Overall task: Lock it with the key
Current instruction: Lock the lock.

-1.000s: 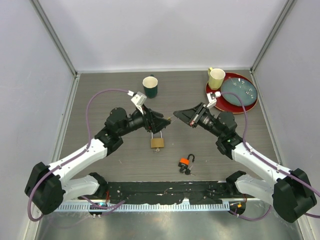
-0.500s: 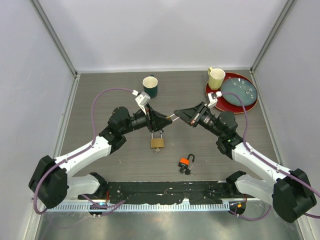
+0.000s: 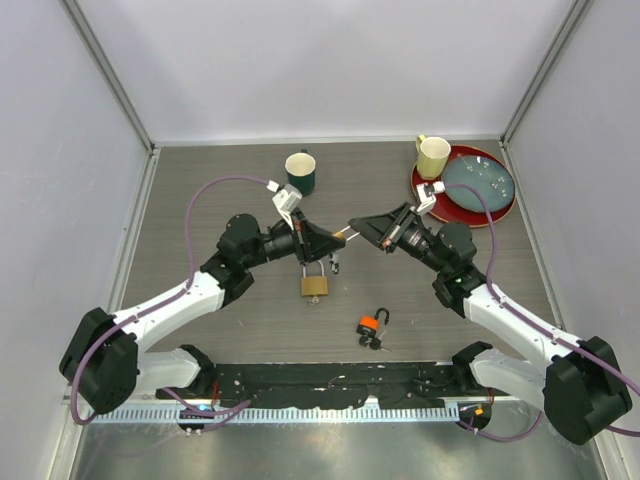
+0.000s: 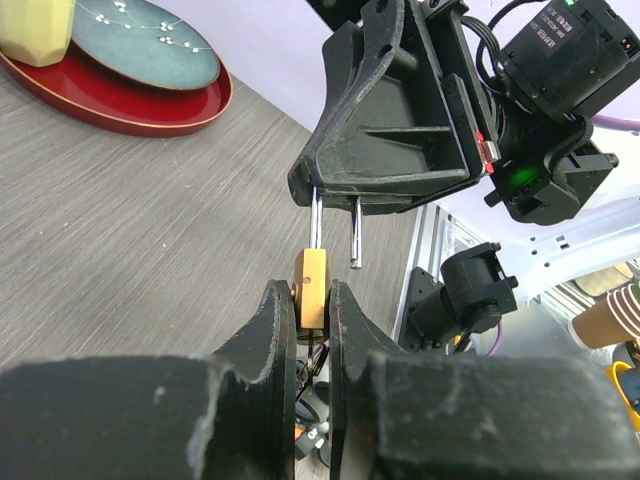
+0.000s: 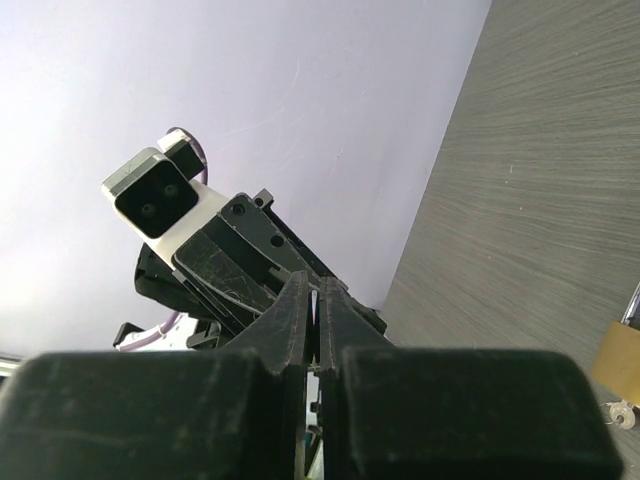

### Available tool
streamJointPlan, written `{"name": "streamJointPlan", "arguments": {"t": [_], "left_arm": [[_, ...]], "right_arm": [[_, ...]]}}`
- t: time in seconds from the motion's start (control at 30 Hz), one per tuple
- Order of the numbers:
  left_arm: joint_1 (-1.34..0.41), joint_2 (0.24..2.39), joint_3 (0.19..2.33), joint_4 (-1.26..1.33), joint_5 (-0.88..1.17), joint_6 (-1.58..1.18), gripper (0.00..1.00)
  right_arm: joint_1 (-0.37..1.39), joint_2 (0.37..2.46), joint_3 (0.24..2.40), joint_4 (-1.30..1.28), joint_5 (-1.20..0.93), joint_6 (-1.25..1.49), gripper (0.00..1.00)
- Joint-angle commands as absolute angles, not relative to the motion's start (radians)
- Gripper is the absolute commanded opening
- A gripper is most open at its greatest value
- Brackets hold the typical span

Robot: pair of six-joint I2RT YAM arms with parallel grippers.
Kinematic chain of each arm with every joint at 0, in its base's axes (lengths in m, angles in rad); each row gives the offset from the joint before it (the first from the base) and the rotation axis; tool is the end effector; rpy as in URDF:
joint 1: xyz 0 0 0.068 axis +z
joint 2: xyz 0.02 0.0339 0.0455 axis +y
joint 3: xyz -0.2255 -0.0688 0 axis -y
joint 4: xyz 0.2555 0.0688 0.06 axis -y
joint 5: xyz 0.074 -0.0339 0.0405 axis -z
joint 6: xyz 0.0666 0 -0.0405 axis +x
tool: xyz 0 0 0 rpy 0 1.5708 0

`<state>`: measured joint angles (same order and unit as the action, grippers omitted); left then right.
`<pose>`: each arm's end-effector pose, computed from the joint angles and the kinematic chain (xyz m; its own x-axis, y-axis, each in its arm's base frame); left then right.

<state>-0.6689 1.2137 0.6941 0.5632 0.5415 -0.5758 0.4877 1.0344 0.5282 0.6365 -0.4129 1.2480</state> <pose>0.2327 -0.2277 0.2557 -0.4806 -0.2148 -0.8502 0.8032 0.2813 -0.5251 0.2447 0.1600 0.2535 -0.7040 0.6099 -0.3640 -0.3565 0.1398 0.9238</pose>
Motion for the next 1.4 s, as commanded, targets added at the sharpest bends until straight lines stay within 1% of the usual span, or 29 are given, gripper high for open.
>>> {"name": "streamJointPlan", "arguments": {"t": [0.0,0.03,0.1,0.17,0.2,0.23,0.27,0.3,0.4,0.47,0.53,0.63,0.67,0.73,0.87,0.9,0.97,1.03,1.17,1.27,1.37], "left_arm": [[-0.657,1.177,0.698,0.603,0.528,-0.592,0.0],[-0.652,1.174,0.701,0.594,0.529,-0.594,0.0],[-0.638,1.172,0.707,0.575,0.54,-0.6,0.0],[-0.614,1.175,0.719,0.539,0.56,-0.614,0.0],[-0.603,1.178,0.726,0.528,0.578,-0.621,0.0],[-0.591,1.18,0.732,0.502,0.598,-0.632,0.0],[-0.568,1.184,0.745,0.485,0.635,-0.634,0.0],[-0.557,1.184,0.753,0.459,0.646,-0.634,0.0],[-0.508,1.189,0.778,0.378,0.716,-0.634,0.0],[-0.473,1.192,0.799,0.309,0.765,-0.626,0.0],[-0.439,1.192,0.816,0.253,0.817,-0.611,0.0],[-0.397,1.186,0.842,0.131,0.874,-0.569,0.0],[-0.388,1.183,0.847,0.067,0.89,-0.557,0.0],[-0.371,1.167,0.859,0.02,0.932,-0.531,0.0],[-0.364,1.132,0.873,-0.086,0.96,-0.483,0.0],[-0.364,1.121,0.873,-0.098,0.971,-0.485,0.0],[-0.362,1.115,0.873,-0.094,1.044,-0.488,0.0],[-0.364,1.111,0.874,-0.078,1.087,-0.511,0.0],[-0.364,1.114,0.885,-0.071,1.149,-0.531,0.0],[-0.364,1.115,0.882,-0.054,1.154,-0.543,0.0],[-0.365,1.114,0.877,-0.014,1.163,-0.575,0.0]], "right_arm": [[0.485,1.029,0.552,0.675,-0.425,1.174,0.07],[0.483,1.029,0.564,0.66,-0.433,1.157,0.14],[0.485,1.026,0.578,0.6,-0.433,1.102,0.38],[0.483,1.017,0.609,0.548,-0.431,1.063,0.53],[0.483,1.014,0.627,0.514,-0.43,0.999,0.65],[0.485,1.011,0.67,0.47,-0.411,0.964,0.72],[0.485,1.006,0.696,0.366,-0.399,0.927,0.77],[0.485,1.003,0.719,0.315,-0.384,0.841,0.85],[0.483,0.994,0.802,0.164,-0.325,0.74,0.98],[0.482,0.991,0.845,0.108,-0.313,0.651,1.0],[0.483,0.992,0.871,0.075,-0.317,0.571,1.0],[0.479,1.012,0.908,0.037,-0.376,0.491,1.0],[0.48,1.02,0.914,0.029,-0.423,0.471,1.0],[0.479,1.049,0.931,0.018,-0.487,0.424,1.0],[0.48,1.121,0.962,0.006,-0.681,0.367,0.9],[0.48,1.137,0.975,0.006,-0.765,0.362,0.89],[0.482,1.18,0.979,0.018,-0.845,0.376,0.86],[0.488,1.203,0.962,0.093,-0.919,0.408,0.85],[0.514,1.219,0.954,0.13,-0.946,0.428,0.85],[0.549,1.236,0.957,0.143,-0.954,0.429,0.86],[0.586,1.264,0.966,0.15,-0.951,0.433,0.82]]}}
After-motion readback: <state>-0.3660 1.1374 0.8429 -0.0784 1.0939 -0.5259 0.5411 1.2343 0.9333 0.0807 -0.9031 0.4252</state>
